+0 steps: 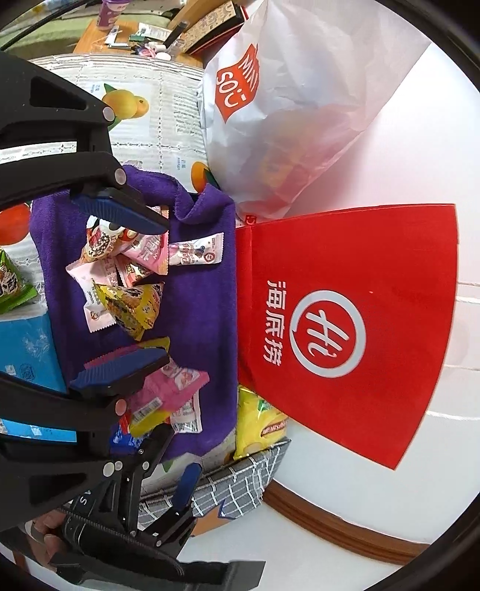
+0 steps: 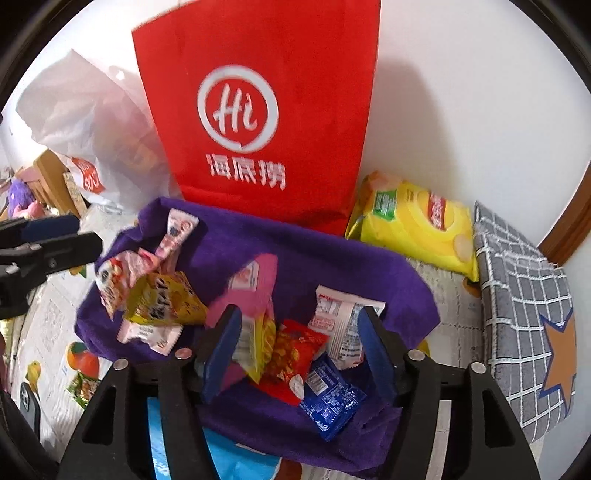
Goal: Organize snacks
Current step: 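Open both tools to release the red packet and yellow chip bag on the towel, then move both open tools back to the green packet and pink packet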
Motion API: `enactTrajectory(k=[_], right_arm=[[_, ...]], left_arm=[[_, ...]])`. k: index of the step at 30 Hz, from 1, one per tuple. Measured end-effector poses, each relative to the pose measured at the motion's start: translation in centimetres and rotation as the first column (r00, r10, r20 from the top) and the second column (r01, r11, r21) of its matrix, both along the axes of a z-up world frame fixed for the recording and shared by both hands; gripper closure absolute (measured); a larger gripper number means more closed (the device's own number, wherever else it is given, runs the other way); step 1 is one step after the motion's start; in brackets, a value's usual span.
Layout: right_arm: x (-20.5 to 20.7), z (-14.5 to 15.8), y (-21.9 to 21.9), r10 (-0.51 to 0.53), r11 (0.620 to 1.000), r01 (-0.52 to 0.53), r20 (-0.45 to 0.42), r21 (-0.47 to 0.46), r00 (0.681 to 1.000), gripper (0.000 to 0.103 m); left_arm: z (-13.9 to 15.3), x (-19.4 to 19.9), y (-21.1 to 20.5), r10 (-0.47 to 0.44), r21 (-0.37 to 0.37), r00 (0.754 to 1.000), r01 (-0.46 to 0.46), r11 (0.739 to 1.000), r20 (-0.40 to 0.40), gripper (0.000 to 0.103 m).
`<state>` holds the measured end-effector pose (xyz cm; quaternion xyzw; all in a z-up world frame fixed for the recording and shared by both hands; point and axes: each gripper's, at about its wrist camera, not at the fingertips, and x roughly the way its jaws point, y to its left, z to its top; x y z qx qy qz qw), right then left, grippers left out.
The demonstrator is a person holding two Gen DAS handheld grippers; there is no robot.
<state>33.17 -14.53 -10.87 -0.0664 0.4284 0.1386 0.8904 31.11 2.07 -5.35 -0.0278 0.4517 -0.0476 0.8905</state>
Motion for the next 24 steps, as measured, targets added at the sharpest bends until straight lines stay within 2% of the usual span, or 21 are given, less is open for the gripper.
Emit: enactTrajectory(k=[2, 9, 15, 18, 21, 24], right_arm=[[-0.5, 0.9, 0.1, -0.003, 1.000, 0.002, 0.023, 0.025, 1.000, 0.025], [-3.1, 3.4, 1.3, -0.013, 0.998, 0.007, 0.096, 0.056, 0.995, 0.024], [-7.0, 3.3, 1.3, -0.017, 0.996, 0.009, 0.094, 0.084, 0.995, 0.024], [-9.3, 2.8, 0.9, -0.037, 0.992, 0.027, 0.078, 0.120, 0.996, 0.025], [-11.7, 2.3, 1.0, -0.021, 0.987, 0.014, 0.047, 0.158, 0.999, 0.033], [-14.1, 1.7, 1.8, 0.016, 0.990, -0.023, 0.048, 0.142, 0.999, 0.036]], left_arm=[[0.5, -0.4, 0.1, -0.002, -0.005, 1.000, 0.002, 1.000, 0.014, 0.040], [2.3, -1.7, 0.8, -0.002, -0.031, 0.998, 0.004, 1.000, 0.067, 0.036], [3.5, -2.6, 1.8, 0.011, -0.062, 0.996, -0.006, 0.998, 0.092, 0.036], [4.3, -3.4, 2.1, 0.017, -0.060, 0.994, -0.011, 0.998, 0.110, 0.036], [5.3, -4.5, 2.3, 0.022, -0.064, 0.990, -0.013, 0.998, 0.139, 0.036], [5.8, -5.8, 2.6, 0.033, -0.084, 0.989, -0.021, 0.996, 0.145, 0.035]])
